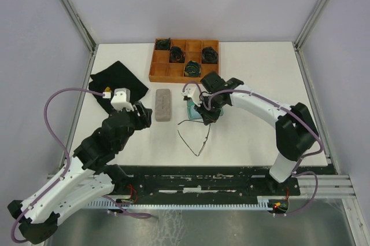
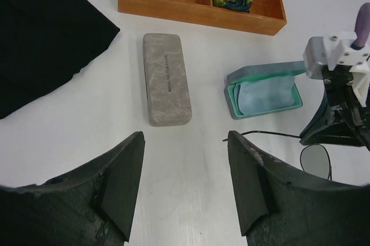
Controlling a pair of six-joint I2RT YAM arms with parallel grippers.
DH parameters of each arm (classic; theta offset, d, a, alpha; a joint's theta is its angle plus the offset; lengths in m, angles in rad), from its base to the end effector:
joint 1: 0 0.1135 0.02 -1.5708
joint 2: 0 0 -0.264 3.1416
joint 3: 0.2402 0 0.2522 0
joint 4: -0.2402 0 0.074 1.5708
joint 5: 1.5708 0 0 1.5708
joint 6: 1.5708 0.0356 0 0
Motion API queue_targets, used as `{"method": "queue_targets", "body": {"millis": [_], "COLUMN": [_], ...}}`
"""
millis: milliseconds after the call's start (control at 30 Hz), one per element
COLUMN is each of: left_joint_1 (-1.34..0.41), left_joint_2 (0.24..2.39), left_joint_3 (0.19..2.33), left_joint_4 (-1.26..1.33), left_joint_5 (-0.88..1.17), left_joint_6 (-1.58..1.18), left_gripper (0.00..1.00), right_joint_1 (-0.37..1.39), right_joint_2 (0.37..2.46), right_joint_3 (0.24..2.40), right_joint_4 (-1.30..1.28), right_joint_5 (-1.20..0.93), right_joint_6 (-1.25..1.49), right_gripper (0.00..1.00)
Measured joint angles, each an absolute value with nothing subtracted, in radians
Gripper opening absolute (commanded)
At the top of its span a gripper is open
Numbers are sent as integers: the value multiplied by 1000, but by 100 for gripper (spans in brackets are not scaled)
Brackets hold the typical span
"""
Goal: Organize the sunglasses
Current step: Place the sunglasses at the center of the board.
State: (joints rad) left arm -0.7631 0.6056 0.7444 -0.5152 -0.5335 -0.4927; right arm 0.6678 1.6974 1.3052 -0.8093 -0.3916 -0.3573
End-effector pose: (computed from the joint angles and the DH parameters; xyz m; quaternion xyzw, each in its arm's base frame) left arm 0.1098 -0.0799 0.3186 -0.0394 0.8104 -0.1423 0.5670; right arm 0.2595 0.2220 0.2375 -0.5040 0.8228 0.2168 0.1484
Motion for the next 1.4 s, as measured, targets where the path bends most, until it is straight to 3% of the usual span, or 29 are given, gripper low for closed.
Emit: {"method": "queue_targets", "body": {"millis": [200,300,533,833,1033,1133,1400], "left_joint_1": [-763,-763,-763,-763,-763,-763,-763], "left_joint_2": [602,602,601,601,613,638,692], "left_joint_3": [728,720,712,712,712,712,713], "left_joint_4": [-524,-525,-530,-530,-530,-530,-536], "left_joint_5": [-533,-533,-533,-533,-534,-533,-551], "left_joint_6": [-493,-493,-494,-495,-501,-501,-501], "left_gripper": [67,67,67,67,69,70,75], "right_joint_1": [712,727,738,738,738,738,754], "right_joint_2": [1824,1863,1882,1789,1543,1443,1337], "right_joint_3": [1391,1395,1395,1326,1171,1102,1001], "right_joint_4": [-852,-852,-831,-686,-530,-490,-604], "right_joint_5": [-328,-289,-227,-102,27,125,333], "right_joint_6": [-420,-434,-436,-292,-25,184,648], "right_gripper": [7,20,40,55,57,54,49]}}
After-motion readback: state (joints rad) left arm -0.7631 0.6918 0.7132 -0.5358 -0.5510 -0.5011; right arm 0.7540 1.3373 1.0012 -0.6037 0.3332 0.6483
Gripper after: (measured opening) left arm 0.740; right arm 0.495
